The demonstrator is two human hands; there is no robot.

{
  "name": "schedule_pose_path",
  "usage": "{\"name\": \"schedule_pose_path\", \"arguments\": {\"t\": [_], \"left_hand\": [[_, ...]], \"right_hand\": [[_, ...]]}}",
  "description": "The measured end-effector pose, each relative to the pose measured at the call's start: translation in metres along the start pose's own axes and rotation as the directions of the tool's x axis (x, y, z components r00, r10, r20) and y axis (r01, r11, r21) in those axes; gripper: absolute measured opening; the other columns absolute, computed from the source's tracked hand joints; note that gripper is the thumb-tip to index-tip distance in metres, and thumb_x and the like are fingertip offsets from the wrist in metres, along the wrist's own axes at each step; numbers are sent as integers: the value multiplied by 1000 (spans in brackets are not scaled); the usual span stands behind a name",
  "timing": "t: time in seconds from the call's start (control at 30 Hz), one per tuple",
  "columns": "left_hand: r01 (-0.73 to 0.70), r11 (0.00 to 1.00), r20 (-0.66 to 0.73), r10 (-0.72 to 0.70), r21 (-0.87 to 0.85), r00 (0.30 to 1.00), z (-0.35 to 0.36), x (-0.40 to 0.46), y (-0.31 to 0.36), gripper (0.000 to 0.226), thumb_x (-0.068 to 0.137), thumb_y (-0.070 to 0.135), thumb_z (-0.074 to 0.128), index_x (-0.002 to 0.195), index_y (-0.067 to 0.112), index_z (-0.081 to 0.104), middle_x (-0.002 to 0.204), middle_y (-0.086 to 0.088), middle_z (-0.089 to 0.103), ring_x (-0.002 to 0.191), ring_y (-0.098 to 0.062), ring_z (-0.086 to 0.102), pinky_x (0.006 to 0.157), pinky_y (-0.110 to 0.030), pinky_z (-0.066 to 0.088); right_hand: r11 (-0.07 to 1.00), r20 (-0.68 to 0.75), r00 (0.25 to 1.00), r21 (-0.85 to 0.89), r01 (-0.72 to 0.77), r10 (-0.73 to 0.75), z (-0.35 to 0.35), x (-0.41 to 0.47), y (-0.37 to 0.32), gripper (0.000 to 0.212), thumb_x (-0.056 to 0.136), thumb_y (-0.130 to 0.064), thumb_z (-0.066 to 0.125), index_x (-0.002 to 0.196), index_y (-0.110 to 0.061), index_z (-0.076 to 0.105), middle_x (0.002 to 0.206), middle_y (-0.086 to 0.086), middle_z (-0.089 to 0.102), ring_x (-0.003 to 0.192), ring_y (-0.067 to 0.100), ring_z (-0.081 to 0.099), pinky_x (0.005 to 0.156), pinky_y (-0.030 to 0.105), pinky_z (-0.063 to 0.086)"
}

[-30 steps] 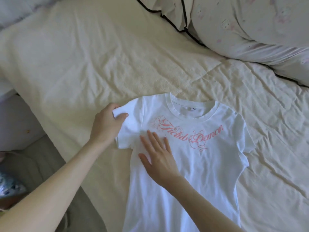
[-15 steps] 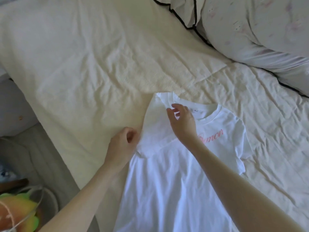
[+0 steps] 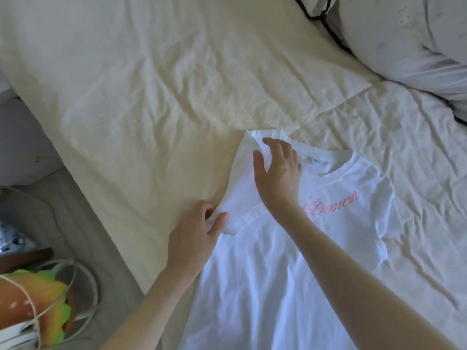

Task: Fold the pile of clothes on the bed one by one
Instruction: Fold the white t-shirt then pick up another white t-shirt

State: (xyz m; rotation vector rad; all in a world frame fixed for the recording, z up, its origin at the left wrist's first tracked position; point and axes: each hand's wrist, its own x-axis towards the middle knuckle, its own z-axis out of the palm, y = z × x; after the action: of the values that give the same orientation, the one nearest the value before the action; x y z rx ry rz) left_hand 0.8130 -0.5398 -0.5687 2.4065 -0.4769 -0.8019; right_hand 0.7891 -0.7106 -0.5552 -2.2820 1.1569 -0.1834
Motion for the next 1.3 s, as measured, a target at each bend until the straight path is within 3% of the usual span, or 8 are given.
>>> {"name": "schedule_pose_path", "arguments": {"t": [0.2, 0.33, 0.5, 0.7, 0.93, 1.0, 1.13, 1.3], "left_hand": [[23, 999, -89, -26, -35, 996, 3, -24, -4, 20, 88, 34, 61, 96, 21, 48, 73, 12, 48, 68, -17, 52, 59, -29, 36], [-264, 935, -242, 320, 235, 916, 10, -31, 11, 27, 86, 18, 54, 109, 4, 56, 101, -9, 58, 94, -32, 56, 75, -38, 45], [-550, 696, 97, 577, 461, 811, 55, -35, 50, 52, 76, 16, 73, 125, 8, 59, 141, -18, 45, 132, -44, 37, 99, -60, 39], [-631, 535, 466, 426, 562, 775, 109, -21, 76, 86, 79, 59, 60, 150, 33, 18, 159, -8, 2, 140, -36, -19, 103, -71, 2], [-568, 465, 511, 255, 679, 821, 123, -10, 74, 90, 83, 71, 39, 146, 38, -15, 155, -1, -27, 141, -32, -26, 104, -69, -7], [-556, 450, 511, 230, 699, 828, 124, -10, 77, 91, 82, 72, 38, 146, 39, -17, 154, -1, -28, 141, -31, -25, 104, -69, -5], [-545, 428, 497, 230, 721, 837, 127, -9, 75, 92, 80, 75, 37, 146, 39, -16, 155, -2, -27, 142, -31, -23, 105, -69, -1], [-549, 394, 492, 244, 737, 836, 127, -7, 72, 92, 79, 76, 38, 148, 39, -9, 156, -2, -22, 143, -31, -20, 103, -70, 3]], "right_hand": [[919, 105, 953, -256, 301, -283, -6, -85, 54, 46, 87, -20, 66, 130, -8, 56, 142, 17, 45, 133, 37, 39, 107, 63, 26], [981, -78, 990, -166, 99, -113, -29, -106, 88, 39, 89, -19, 53, 124, -3, 60, 134, 18, 54, 128, 37, 46, 105, 61, 31], [956, -352, 889, 78, -284, 293, -77, -125, 150, 23, 92, -5, 51, 112, 0, 61, 113, 17, 60, 108, 32, 54, 92, 40, 41], [222, 128, 382, 632, -743, 915, -107, -107, 212, 30, 95, -34, 51, 91, -4, 58, 74, 7, 59, 65, 20, 58, 64, 33, 48], [-334, 599, 444, 772, -540, 666, -123, -69, 216, 21, 96, -6, 43, 86, -7, 60, 68, 5, 64, 56, 16, 62, 52, 24, 52], [-221, 407, 456, 886, -407, 791, -126, -77, 219, 17, 90, 1, 49, 91, -10, 62, 80, 4, 59, 64, 15, 56, 58, 26, 48], [452, -279, 436, 813, -368, 856, -132, -115, 211, 21, 85, -2, 60, 84, -24, 62, 80, -3, 61, 74, 11, 57, 69, 21, 47], [-235, 420, 315, 841, -488, 851, -114, -132, 213, 25, 89, -33, 62, 81, -13, 50, 69, 4, 44, 58, 13, 48, 56, 29, 41]]}}
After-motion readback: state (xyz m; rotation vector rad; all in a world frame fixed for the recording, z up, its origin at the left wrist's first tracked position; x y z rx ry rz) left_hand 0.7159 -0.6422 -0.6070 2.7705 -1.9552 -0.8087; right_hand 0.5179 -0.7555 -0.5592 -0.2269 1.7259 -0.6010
